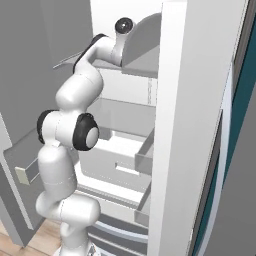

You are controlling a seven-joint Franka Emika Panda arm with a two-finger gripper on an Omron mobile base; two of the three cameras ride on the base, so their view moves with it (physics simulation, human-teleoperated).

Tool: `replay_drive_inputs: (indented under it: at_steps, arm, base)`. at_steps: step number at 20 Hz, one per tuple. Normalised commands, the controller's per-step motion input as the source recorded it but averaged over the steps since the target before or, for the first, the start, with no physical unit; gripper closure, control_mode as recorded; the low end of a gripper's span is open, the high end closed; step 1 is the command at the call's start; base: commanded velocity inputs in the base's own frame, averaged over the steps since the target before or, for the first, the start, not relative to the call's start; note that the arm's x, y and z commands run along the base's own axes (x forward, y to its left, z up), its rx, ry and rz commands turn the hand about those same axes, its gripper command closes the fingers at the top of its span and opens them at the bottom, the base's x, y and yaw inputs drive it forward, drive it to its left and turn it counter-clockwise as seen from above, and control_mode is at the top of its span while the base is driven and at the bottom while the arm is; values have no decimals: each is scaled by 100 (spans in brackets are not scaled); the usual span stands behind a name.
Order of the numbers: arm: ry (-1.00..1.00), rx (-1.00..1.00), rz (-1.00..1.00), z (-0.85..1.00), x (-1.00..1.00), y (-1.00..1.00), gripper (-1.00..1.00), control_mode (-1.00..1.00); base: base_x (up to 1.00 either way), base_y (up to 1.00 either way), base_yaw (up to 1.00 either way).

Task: Take a sugar cube from the saucer and place it inside the coffee. Then, grab milk from the fridge and place it next to the coffee on the counter to sweeten the coffee.

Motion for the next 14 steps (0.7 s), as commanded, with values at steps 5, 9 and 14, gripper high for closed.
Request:
replay_drive_inputs:
  at_steps: [5, 9, 14]
  arm:
    - [-18, 0, 0, 0, -75, 0, 100, -100]
    - [-25, 0, 0, 0, -100, 0, 100, -100]
    - [-15, 0, 0, 0, -100, 0, 100, -100]
  base:
    - [0, 0, 0]
    - [0, 0, 0]
    - [0, 0, 0]
